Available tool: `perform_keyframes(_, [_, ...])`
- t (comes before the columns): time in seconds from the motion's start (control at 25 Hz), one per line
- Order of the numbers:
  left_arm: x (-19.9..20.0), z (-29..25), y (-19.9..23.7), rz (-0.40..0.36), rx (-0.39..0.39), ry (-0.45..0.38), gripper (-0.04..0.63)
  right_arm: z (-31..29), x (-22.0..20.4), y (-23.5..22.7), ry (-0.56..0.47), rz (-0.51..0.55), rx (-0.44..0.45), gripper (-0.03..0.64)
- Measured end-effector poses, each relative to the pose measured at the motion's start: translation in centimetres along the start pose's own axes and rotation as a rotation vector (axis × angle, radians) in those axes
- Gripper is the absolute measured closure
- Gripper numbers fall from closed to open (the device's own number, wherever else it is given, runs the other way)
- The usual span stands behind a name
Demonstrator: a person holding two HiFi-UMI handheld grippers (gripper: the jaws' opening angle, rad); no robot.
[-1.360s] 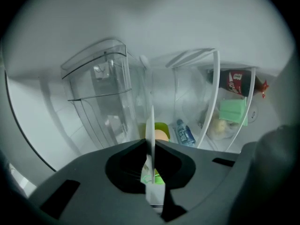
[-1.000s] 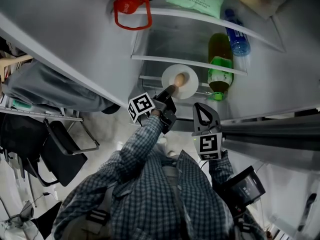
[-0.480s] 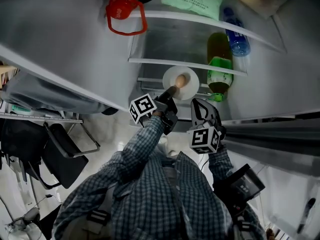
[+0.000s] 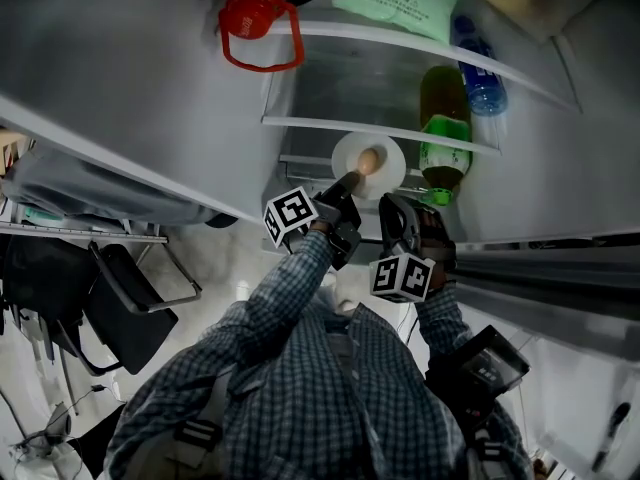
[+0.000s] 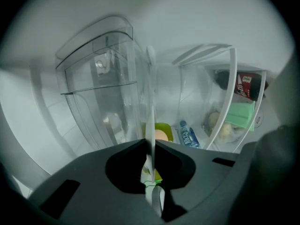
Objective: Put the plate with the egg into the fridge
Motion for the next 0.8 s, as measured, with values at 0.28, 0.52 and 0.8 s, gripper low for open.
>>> perform_keyframes(0.28, [-0.1, 0.0, 0.0, 0.009, -0.002, 0.001, 0.566, -0.1, 0.5, 1.8, -0.044, 0.171, 0.039, 0.548])
perform_keyframes(0.52, [-0.2, 0.0, -0.1, 0.017, 0.002, 0.001, 0.565, -0.5, 0.8, 2.2, -0.075, 0.324, -0.012, 0.549])
perform_keyframes(0.8, [-0.3, 0.2, 0.1, 0.037, 0.005, -0.003, 0.565, -1.0, 0.7, 2.4, -0.054, 0.392, -0.034, 0.585])
Point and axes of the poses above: the fingertips, and each gripper's own axes: z backward along the fingers, y to its left, x out of its top, the point moved 2 cm from there along z, backward along the fingers, and after that the axes turned 13 degrees about -x, right-handed, at the moved point
